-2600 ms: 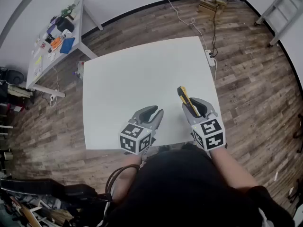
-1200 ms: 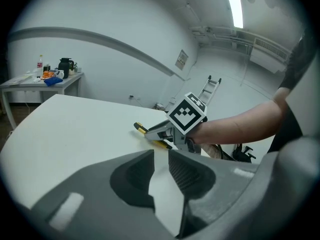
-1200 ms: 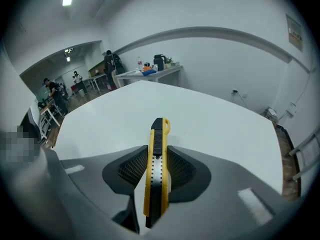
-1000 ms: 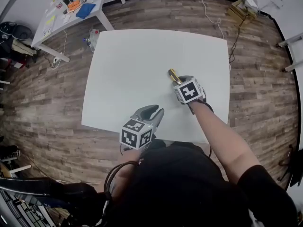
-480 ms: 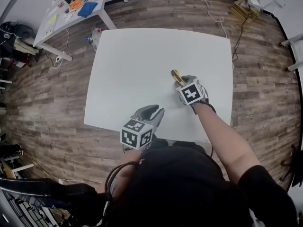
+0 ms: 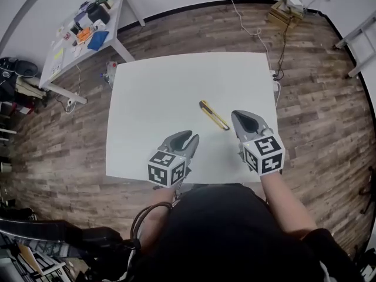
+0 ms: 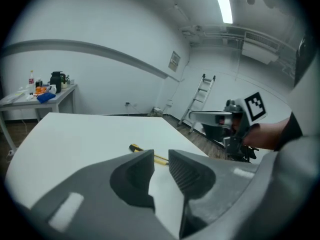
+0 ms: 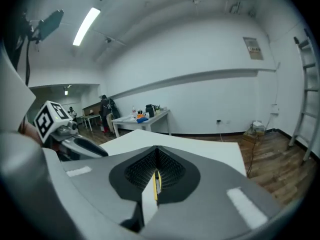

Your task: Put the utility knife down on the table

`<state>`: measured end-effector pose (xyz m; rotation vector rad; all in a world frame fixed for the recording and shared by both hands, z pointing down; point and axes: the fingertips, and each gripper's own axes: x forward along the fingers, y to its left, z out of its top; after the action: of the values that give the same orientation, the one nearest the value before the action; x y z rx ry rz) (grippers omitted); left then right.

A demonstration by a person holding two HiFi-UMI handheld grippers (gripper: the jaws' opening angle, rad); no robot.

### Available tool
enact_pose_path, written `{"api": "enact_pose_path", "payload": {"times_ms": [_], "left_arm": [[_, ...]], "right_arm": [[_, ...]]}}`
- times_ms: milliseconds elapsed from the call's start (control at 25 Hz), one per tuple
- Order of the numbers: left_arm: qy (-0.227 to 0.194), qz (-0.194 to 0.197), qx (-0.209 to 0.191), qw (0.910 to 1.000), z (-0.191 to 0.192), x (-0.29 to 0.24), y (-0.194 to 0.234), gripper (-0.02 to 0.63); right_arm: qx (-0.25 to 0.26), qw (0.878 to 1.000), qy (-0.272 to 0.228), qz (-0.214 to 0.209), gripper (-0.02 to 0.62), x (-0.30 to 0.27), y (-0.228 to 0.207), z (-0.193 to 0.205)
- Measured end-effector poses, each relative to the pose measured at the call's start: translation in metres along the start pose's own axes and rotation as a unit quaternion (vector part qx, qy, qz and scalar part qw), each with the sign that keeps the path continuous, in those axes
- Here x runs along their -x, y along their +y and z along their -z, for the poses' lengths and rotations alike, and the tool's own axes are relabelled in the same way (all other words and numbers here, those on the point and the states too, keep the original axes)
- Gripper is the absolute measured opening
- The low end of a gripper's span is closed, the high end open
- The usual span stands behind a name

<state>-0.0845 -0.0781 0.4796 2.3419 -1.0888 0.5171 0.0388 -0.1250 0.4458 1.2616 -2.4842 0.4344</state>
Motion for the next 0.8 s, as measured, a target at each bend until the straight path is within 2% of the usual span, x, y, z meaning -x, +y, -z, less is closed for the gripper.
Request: {"api": "enact_pose_path", "payload": {"times_ms": [160,320,640,720,800], "left_arm": [[-0.012,0.014,-0.026,0.9995,-0.022,-0.01,-0.017,0.193],[-0.007,0.033,-0.035,0.9988,-0.028,-0.018,-0.03,0.193],[-0.013,0.021,-0.021,0.9995,-0.027,-0.015,-0.026,0.178],[-0.019,0.01,-0.024,0.9995,-0.029,-0.009,-0.023,0.098],[-0.022,0.004,-0.023,0.9995,-0.028,-0.004,-0.021,0.098]], "right_arm": [[0.013,0.999,-0.024,0.034,0.023,0.053,-0.012,-0.011],[0.003,0.999,-0.019,0.048,0.023,0.056,-0.021,-0.005],[0.013,1.0,0.002,0.022,0.023,0.032,-0.008,0.001],[0.016,1.0,0.001,0.013,0.023,0.031,-0.002,-0.001],[0.017,1.0,0.0,0.006,0.023,0.029,0.004,-0.002]]}}
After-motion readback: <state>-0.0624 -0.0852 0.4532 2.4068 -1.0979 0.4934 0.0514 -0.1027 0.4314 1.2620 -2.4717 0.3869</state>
